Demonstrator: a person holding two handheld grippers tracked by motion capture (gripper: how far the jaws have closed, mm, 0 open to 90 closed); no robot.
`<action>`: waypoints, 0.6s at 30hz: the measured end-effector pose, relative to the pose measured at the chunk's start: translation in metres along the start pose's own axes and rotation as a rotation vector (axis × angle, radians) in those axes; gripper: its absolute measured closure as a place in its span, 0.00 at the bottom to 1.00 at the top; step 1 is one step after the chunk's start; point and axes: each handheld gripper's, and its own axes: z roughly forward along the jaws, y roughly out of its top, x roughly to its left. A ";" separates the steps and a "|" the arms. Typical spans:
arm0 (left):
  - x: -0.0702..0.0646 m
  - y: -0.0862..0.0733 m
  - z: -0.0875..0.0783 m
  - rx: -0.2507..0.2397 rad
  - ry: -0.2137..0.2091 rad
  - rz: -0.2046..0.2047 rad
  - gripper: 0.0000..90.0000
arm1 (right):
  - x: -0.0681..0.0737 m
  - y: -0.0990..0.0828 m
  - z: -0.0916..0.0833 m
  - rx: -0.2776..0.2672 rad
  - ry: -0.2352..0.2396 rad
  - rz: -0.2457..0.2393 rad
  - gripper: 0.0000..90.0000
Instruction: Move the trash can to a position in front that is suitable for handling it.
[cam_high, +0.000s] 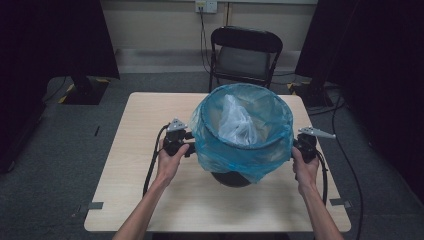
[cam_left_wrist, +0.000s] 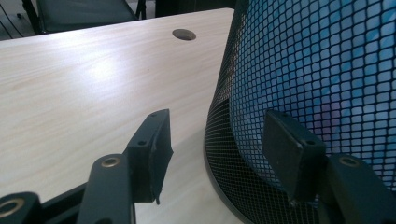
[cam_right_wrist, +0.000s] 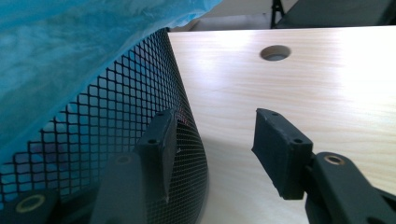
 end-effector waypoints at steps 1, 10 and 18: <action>0.000 -0.003 -0.004 -0.002 -0.001 0.004 0.46 | 0.002 -0.001 -0.001 0.002 0.007 0.000 0.55; -0.005 -0.019 -0.035 0.011 -0.014 -0.010 0.43 | 0.019 -0.009 -0.003 0.010 0.067 -0.007 0.54; -0.009 -0.037 -0.061 -0.002 -0.043 -0.024 0.41 | 0.036 -0.016 -0.007 0.032 0.121 -0.037 0.52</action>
